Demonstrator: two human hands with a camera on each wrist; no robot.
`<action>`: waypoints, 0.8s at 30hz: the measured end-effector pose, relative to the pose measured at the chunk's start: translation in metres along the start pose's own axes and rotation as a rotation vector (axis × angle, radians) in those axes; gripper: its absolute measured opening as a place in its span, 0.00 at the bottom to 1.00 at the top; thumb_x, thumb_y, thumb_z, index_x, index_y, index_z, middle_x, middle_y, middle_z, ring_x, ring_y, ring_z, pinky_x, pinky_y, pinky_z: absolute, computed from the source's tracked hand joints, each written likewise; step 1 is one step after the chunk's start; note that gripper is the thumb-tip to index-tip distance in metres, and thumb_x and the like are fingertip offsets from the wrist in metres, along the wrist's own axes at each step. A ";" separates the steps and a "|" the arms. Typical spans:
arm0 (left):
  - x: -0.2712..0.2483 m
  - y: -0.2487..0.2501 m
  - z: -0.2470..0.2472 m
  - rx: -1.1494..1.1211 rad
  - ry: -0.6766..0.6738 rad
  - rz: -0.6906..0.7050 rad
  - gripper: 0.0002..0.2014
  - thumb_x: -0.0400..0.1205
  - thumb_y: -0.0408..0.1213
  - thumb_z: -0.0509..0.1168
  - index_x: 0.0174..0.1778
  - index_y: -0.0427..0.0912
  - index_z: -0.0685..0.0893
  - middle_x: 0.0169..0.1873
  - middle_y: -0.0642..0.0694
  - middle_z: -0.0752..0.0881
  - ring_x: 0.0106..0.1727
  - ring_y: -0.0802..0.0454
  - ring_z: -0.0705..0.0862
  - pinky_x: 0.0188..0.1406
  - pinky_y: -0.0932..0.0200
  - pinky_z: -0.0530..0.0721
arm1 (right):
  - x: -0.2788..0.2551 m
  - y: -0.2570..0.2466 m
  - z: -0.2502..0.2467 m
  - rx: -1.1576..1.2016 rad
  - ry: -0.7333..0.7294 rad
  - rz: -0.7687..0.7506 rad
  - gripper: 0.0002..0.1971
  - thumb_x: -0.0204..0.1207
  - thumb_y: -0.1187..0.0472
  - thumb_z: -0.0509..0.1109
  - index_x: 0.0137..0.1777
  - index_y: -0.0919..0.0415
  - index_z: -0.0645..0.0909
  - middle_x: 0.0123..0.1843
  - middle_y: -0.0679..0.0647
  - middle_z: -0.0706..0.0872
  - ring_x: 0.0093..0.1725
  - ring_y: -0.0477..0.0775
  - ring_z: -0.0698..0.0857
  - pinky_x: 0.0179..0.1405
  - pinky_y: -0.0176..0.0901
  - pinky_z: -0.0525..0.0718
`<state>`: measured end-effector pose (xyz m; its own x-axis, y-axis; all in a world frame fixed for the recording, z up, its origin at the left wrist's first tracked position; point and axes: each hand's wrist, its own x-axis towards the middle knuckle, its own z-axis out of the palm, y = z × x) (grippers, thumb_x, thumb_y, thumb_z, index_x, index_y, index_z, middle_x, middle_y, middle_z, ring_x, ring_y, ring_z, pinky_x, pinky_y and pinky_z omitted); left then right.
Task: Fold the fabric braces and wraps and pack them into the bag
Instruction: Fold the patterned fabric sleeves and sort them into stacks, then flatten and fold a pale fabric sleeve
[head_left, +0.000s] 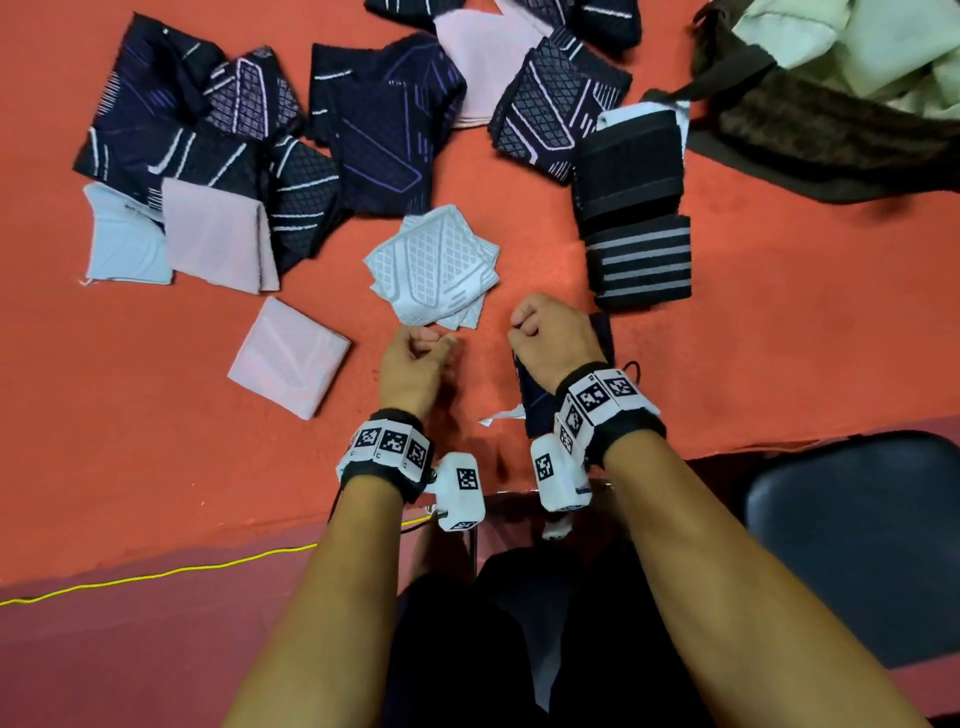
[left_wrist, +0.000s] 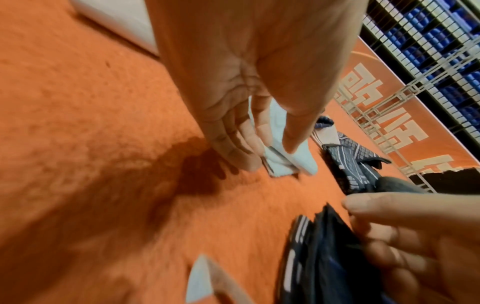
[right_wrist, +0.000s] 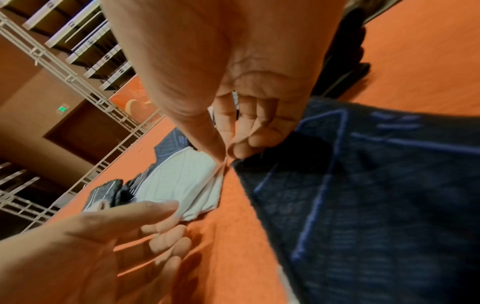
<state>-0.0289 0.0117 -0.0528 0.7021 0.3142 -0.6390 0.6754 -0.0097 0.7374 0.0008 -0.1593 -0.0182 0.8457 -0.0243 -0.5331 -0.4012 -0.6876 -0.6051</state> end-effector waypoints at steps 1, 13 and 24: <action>0.003 0.002 -0.007 0.018 0.052 0.005 0.13 0.76 0.37 0.75 0.42 0.47 0.75 0.35 0.46 0.83 0.36 0.48 0.85 0.41 0.44 0.87 | 0.005 -0.007 0.004 -0.007 -0.013 -0.016 0.06 0.78 0.61 0.68 0.53 0.52 0.82 0.48 0.50 0.89 0.49 0.55 0.87 0.54 0.50 0.86; 0.031 0.025 -0.039 -0.135 -0.123 -0.095 0.11 0.86 0.33 0.66 0.56 0.51 0.73 0.46 0.40 0.86 0.36 0.47 0.89 0.32 0.60 0.90 | 0.042 -0.048 0.028 -0.072 -0.015 0.090 0.27 0.81 0.64 0.64 0.80 0.58 0.67 0.69 0.59 0.69 0.41 0.52 0.76 0.45 0.40 0.75; -0.003 0.024 -0.059 -0.342 -0.114 -0.280 0.18 0.79 0.18 0.57 0.59 0.37 0.82 0.58 0.33 0.87 0.48 0.45 0.92 0.57 0.50 0.89 | 0.011 -0.059 0.022 -0.044 -0.117 0.046 0.13 0.75 0.64 0.66 0.56 0.51 0.83 0.50 0.49 0.85 0.46 0.50 0.80 0.33 0.37 0.70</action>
<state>-0.0285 0.0664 -0.0202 0.5360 0.1535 -0.8302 0.7433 0.3805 0.5502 0.0267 -0.1031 -0.0011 0.7790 0.0265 -0.6265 -0.4204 -0.7192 -0.5532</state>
